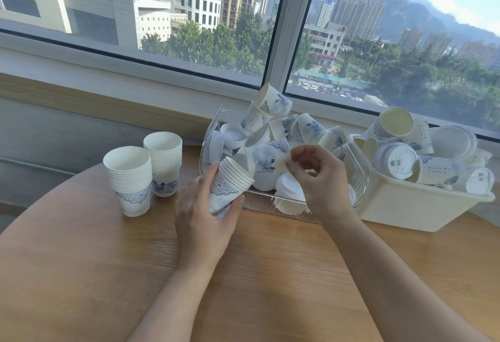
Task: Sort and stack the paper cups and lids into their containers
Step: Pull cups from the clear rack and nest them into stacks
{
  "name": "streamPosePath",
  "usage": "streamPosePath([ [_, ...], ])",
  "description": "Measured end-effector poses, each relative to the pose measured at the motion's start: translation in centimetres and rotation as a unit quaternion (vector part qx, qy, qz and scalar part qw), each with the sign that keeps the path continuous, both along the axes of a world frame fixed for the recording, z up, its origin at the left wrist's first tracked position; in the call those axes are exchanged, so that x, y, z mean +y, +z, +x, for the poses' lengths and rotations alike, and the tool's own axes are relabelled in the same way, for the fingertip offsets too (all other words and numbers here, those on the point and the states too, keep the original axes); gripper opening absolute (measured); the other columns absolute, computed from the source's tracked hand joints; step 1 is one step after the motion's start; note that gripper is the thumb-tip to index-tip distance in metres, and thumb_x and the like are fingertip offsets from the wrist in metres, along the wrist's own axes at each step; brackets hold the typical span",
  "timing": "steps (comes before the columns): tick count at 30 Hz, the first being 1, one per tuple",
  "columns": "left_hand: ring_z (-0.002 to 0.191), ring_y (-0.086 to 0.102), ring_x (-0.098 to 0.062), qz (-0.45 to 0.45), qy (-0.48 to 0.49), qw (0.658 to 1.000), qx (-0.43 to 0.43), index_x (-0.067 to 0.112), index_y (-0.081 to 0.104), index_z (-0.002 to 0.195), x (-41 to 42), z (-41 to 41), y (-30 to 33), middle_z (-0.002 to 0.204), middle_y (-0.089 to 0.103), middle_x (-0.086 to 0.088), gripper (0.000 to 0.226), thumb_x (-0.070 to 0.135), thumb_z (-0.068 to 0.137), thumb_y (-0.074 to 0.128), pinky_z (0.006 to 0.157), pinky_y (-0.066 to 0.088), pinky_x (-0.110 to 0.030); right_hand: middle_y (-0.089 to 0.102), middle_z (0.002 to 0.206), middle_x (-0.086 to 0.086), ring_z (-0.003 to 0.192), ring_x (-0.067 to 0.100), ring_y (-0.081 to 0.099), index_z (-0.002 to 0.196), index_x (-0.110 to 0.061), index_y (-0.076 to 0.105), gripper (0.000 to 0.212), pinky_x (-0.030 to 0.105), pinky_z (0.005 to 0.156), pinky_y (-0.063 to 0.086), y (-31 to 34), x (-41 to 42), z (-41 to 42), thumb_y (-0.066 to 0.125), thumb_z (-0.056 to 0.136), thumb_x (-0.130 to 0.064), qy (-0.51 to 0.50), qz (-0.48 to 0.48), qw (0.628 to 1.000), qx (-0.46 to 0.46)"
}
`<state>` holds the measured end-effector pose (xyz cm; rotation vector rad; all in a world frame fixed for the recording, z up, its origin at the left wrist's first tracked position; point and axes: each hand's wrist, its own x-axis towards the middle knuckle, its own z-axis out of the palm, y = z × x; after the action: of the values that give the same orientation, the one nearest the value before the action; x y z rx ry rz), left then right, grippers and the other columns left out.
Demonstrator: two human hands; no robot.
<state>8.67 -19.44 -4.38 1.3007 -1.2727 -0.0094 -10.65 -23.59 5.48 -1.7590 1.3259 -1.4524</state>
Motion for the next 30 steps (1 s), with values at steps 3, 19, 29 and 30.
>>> streamPosePath([
  [3,0.111,0.063,-0.021,-0.003,-0.009,1.0,-0.01,0.018,0.059,0.142,0.0,-0.1,0.0,0.122,0.068,0.001,0.068,0.047,0.081,0.069,0.093,0.052,-0.056,0.077,0.095,-0.014,0.09,0.009,0.072,0.097,-0.031,0.074,0.021,0.036,0.084,0.057,0.3,0.4,0.1,0.079,0.091,-0.012,0.025,-0.005,1.0,0.01],
  [19,0.115,0.062,-0.017,-0.009,-0.007,1.0,-0.023,0.017,0.059,0.142,-0.2,-0.3,-0.4,0.129,0.068,0.001,0.073,0.034,0.078,0.09,0.094,0.053,-0.049,0.076,0.095,-0.019,0.093,0.011,0.069,0.104,-0.027,0.077,0.019,0.037,0.085,0.055,-0.4,2.0,1.0,0.07,0.098,-0.011,0.085,-0.01,0.995,0.054],
  [29,0.116,0.066,-0.021,-0.026,-0.025,0.997,-0.064,0.016,0.057,0.145,0.0,-0.4,-0.4,0.132,0.067,0.0,0.072,0.037,0.082,0.082,0.094,0.052,-0.048,0.071,0.119,-0.028,0.112,0.001,0.068,0.111,-0.035,0.078,0.021,0.026,0.092,0.054,-1.7,1.6,2.3,0.06,0.105,-0.027,0.149,0.059,0.986,0.037],
  [30,0.116,0.066,-0.021,-0.028,-0.025,0.997,-0.068,0.016,0.056,0.145,0.0,-0.3,-0.4,0.132,0.067,0.0,0.071,0.038,0.082,0.081,0.094,0.052,-0.048,0.071,0.119,-0.028,0.112,-0.003,0.068,0.117,-0.035,0.075,0.023,0.021,0.093,0.053,-1.7,1.5,2.5,0.057,0.106,-0.029,0.161,0.075,0.984,0.024],
])
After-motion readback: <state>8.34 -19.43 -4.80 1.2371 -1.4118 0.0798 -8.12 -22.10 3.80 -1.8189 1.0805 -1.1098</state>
